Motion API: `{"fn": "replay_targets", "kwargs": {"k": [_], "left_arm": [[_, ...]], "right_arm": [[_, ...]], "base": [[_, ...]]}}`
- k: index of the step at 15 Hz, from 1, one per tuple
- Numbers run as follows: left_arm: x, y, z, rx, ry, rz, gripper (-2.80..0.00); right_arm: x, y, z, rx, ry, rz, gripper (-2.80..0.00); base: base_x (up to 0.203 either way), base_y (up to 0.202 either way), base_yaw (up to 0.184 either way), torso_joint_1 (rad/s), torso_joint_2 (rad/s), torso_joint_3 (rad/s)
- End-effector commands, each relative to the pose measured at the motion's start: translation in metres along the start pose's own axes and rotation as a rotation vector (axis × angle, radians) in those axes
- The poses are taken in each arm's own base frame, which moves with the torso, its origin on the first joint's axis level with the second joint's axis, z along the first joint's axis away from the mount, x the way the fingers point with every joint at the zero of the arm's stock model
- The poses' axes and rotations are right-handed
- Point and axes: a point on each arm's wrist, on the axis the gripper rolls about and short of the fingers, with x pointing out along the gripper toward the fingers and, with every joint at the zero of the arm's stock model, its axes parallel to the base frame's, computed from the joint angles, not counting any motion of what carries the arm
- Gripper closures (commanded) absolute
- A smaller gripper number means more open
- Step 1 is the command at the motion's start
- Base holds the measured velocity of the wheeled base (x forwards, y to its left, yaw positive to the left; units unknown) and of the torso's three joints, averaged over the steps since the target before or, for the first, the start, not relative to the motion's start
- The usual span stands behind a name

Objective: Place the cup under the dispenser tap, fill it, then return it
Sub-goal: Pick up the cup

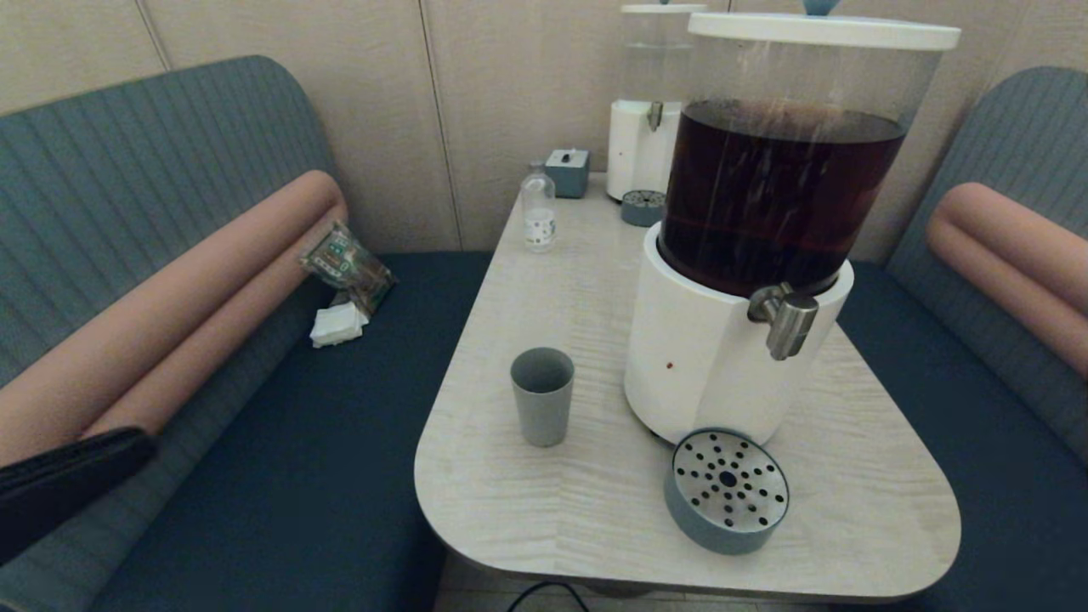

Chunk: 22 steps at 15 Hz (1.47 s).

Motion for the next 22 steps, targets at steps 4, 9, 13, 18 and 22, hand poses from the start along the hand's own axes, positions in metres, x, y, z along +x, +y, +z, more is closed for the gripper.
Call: {"fn": "replay_targets", "kwargs": {"k": [4, 9, 13, 18, 22], "left_arm": [[0.061, 0.062, -0.029, 0.041, 0.084, -0.077, 0.0], [0.107, 0.118, -0.075, 0.124, 0.059, -0.136, 0.0], [0.121, 0.138, -0.096, 0.116, 0.102, -0.135, 0.0], [0.142, 0.162, -0.114, 0.093, 0.137, -0.14, 0.0], [0.164, 0.186, -0.127, 0.108, 0.143, -0.191, -2.8]], "right_arm": [[0.0, 0.0, 0.0, -0.002, 0.001, 0.003, 0.0], [0.0, 0.0, 0.0, -0.013, 0.001, 0.003, 0.0], [0.0, 0.0, 0.0, -0.006, -0.001, 0.003, 0.0], [0.0, 0.0, 0.0, 0.008, 0.0, 0.001, 0.0], [0.0, 0.0, 0.0, 0.008, 0.001, 0.001, 0.0]], "base": [[0.0, 0.0, 0.0, 0.0, 0.0, 0.0], [0.0, 0.0, 0.0, 0.0, 0.0, 0.0], [0.0, 0.0, 0.0, 0.0, 0.0, 0.0], [0.0, 0.0, 0.0, 0.0, 0.0, 0.0], [0.0, 0.0, 0.0, 0.0, 0.0, 0.0]]}}
